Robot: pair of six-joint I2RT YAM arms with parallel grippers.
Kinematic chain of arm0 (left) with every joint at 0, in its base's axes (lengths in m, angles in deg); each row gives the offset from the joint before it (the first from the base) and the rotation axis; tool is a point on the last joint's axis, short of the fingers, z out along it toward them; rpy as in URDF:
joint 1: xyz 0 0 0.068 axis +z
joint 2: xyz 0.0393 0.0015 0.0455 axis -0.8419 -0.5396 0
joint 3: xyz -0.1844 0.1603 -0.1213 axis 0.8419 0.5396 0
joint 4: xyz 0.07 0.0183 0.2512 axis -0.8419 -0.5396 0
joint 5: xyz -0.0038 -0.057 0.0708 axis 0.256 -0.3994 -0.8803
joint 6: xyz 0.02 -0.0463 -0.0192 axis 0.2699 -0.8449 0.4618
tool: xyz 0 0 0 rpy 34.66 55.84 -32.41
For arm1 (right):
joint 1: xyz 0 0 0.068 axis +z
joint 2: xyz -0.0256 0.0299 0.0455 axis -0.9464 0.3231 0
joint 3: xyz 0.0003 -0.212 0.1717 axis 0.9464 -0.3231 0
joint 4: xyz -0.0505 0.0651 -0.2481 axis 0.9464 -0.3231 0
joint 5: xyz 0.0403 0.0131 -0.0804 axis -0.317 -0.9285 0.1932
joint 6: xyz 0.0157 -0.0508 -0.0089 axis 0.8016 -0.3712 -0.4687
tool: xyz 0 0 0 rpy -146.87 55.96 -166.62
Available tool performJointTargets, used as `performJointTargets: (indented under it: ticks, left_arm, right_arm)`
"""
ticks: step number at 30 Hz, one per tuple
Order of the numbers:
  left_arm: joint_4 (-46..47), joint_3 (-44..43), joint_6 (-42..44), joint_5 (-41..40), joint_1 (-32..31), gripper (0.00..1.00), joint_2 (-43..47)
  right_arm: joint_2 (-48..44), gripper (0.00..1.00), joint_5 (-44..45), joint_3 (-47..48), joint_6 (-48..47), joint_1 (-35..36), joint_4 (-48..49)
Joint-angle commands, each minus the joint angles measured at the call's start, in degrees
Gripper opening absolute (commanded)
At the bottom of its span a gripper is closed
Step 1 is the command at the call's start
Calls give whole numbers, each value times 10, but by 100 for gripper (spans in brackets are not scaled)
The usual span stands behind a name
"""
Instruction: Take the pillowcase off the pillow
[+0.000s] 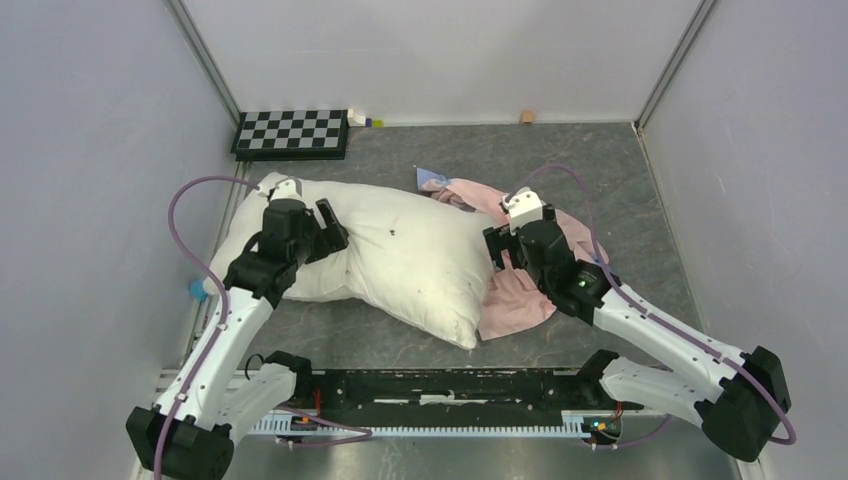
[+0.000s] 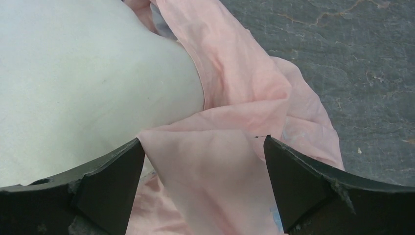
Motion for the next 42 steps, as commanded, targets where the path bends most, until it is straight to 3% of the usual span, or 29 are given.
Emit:
performJointTargets:
  ticks: [1, 4, 8, 10, 15, 19, 23, 31, 37, 42]
  left_arm:
    - [-15, -36, -11, -72, 0, 99, 42]
    - [0, -47, -1, -21, -1, 100, 60]
    - [-22, -111, 5, 71, -12, 100, 17]
    - [-39, -152, 12, 50, -48, 100, -10]
    - [-48, -217, 35, -101, -220, 100, -85]
    - [-45, -259, 33, -140, -292, 100, -175]
    - [-22, -268, 24, -136, -307, 100, -239]
    - [13, -203, -5, -150, -307, 100, -259]
    - [34, -158, -24, -147, -307, 100, -247]
    - [45, -131, -37, -152, -307, 100, -252]
  right_arm:
    - [-1, 98, 33, 38, -14, 0, -12]
    - [-18, 98, 47, 49, -11, 0, 11]
    - [-14, 98, 53, 87, -3, -2, 29]
    - [-4, 98, 53, 108, 3, -6, 32]
    - [36, 98, 10, 139, 44, -40, 44]
    - [87, 98, -137, 144, 113, -134, 74]
    - [146, 98, -221, 149, 150, -173, 109]
    - [200, 98, -196, 86, 291, -207, 172]
    - [254, 98, -101, 128, 359, -208, 56]
    - [287, 98, -127, 131, 363, -207, 61]
